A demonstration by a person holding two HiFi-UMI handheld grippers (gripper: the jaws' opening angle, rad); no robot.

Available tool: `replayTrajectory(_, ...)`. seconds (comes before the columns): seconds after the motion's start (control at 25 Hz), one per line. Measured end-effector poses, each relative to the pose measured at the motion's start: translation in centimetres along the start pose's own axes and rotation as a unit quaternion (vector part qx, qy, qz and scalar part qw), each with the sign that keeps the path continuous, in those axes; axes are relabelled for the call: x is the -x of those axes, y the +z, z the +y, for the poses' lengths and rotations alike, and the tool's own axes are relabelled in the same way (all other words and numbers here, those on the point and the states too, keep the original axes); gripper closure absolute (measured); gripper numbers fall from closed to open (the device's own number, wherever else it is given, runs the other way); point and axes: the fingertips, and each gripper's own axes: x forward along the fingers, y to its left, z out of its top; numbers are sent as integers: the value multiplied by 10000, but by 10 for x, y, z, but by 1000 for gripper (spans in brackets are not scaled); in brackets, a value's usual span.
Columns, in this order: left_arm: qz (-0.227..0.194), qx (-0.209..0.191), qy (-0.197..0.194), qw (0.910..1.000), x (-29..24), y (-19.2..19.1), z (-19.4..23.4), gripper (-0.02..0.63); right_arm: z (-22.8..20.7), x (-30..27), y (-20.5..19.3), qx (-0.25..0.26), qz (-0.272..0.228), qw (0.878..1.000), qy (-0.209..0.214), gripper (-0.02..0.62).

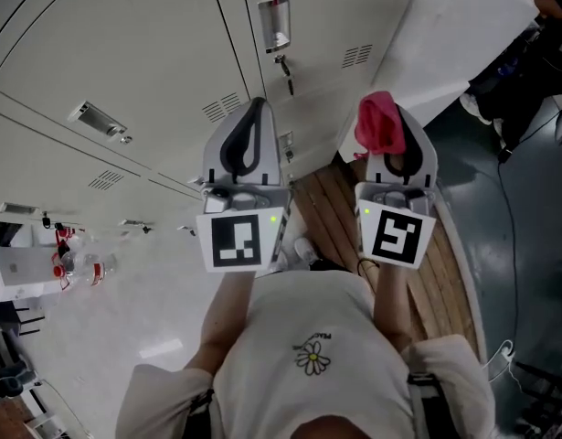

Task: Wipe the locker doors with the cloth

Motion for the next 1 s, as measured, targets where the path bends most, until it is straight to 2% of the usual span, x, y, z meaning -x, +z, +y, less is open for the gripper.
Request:
replayTrajectory(0.16,43,-17,-23,10000,5,-3,3,591,2,11,-6,-171,140,9998,-21,563)
replayTrajectory(1.0,68,-121,-128,9998,10,0,0,591,8,19,-4,-226,202,9995,18,563)
